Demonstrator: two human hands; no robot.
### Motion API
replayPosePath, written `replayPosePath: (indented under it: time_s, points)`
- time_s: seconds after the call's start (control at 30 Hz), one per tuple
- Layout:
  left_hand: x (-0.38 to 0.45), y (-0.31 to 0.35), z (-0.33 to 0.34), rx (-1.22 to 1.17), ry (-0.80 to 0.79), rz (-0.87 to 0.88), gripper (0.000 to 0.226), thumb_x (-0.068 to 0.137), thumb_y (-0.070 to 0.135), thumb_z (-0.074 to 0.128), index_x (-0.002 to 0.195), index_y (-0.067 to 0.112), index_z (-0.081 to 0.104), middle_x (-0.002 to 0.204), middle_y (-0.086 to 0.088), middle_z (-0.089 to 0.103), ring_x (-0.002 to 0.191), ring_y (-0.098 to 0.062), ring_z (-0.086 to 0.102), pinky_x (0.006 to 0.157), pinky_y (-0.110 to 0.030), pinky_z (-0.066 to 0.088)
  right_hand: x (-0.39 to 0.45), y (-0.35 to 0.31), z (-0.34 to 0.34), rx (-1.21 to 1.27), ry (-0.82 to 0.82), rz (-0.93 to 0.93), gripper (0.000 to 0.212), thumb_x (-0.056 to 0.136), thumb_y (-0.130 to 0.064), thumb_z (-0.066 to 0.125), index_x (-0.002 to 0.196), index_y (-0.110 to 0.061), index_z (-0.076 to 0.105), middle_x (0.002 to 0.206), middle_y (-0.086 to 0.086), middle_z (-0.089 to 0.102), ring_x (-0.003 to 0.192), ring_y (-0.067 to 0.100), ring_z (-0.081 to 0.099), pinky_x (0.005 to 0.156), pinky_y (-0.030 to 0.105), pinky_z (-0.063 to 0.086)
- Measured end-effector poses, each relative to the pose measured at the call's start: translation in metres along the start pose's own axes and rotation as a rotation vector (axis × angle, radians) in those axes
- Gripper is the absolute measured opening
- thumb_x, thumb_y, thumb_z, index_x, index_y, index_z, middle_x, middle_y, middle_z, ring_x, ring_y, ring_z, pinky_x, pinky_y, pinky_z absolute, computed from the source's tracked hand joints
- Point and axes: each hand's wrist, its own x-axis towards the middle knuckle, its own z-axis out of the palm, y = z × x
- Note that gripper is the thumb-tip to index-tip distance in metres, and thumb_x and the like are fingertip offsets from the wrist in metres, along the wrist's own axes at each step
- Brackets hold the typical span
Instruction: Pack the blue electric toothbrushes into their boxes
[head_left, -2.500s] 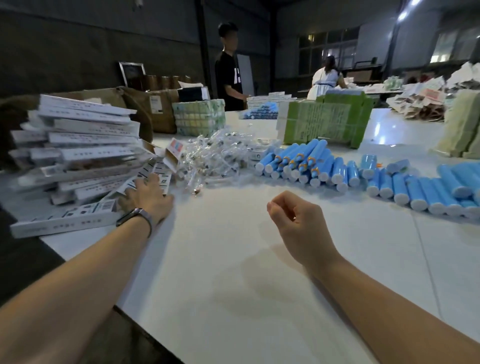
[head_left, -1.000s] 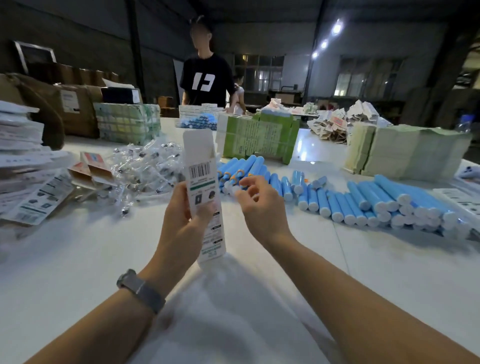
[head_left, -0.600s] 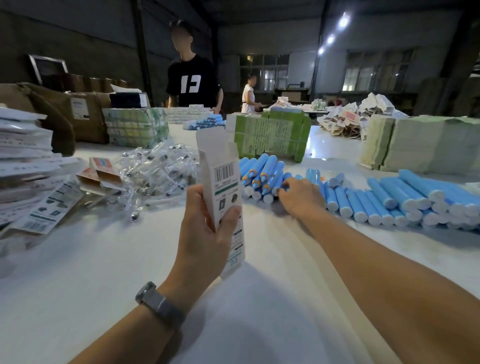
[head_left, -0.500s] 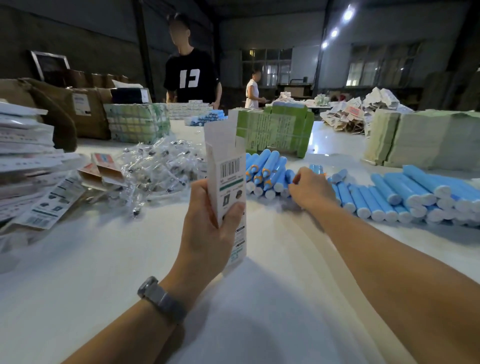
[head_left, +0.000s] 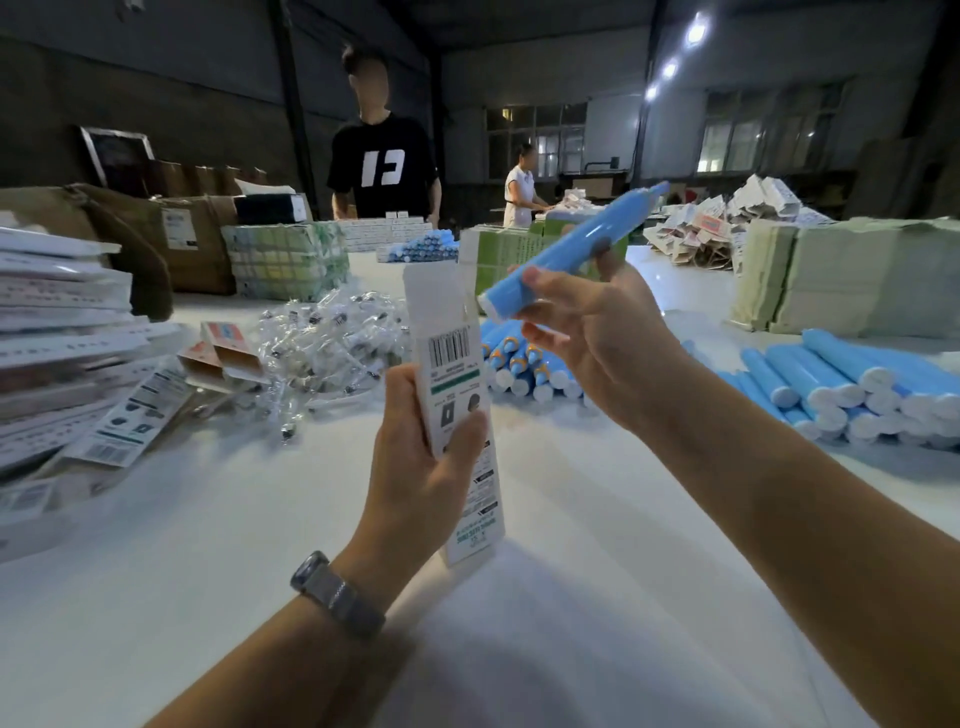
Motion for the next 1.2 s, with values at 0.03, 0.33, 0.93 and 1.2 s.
replayPosePath:
  time_s: [0.03, 0.33, 0.93, 1.2]
  points:
    - [0.000, 0.001, 0.000, -0.003, -0.017, -0.003, 0.031, 0.080, 0.030, 0.063, 0.100, 0.019, 0.041, 0.088, 0.023, 0.064, 0.080, -0.008, 0.061, 0.073, -0.034, 0.056, -0.006, -0.007, 0.008, 0.018, -0.025, -0.038, 0.058, 0.089, -0.008, 0.065, 0.141, -0.013, 0.039, 0.103, 0.006, 0.069, 0.080, 0.018, 0.071, 0.076, 0.032, 0.051]
    - [-0.004, 0.010, 0.004, -0.116, -0.171, -0.018, 0.025, 0.088, 0.019, 0.057, 0.107, 0.023, 0.040, 0.098, 0.001, 0.061, 0.092, -0.029, 0.063, 0.077, -0.040, 0.057, -0.030, -0.024, 0.032, -0.476, -0.032, -0.363, 0.028, 0.092, -0.018, 0.068, 0.114, -0.017, 0.052, 0.096, 0.000, 0.065, 0.085, 0.014, 0.067, 0.065, 0.017, 0.049]
    - [-0.007, 0.007, 0.009, -0.163, -0.232, -0.009, 0.033, 0.087, 0.016, 0.059, 0.103, 0.039, 0.041, 0.102, 0.012, 0.063, 0.083, -0.018, 0.064, 0.071, -0.026, 0.055, -0.027, -0.044, 0.019, -1.033, -0.197, -0.401, 0.028, 0.094, -0.045, 0.059, 0.108, -0.023, 0.050, 0.091, -0.001, 0.071, 0.080, 0.017, 0.068, 0.073, 0.042, 0.056]
    - [-0.006, 0.009, 0.008, -0.170, -0.217, -0.026, 0.032, 0.087, 0.015, 0.058, 0.108, 0.027, 0.039, 0.096, 0.010, 0.063, 0.082, -0.022, 0.062, 0.071, -0.028, 0.055, -0.023, -0.022, 0.018, -0.990, -0.077, -0.462, 0.033, 0.086, -0.031, 0.072, 0.111, -0.029, 0.051, 0.088, -0.011, 0.058, 0.069, 0.004, 0.057, 0.064, 0.028, 0.053]
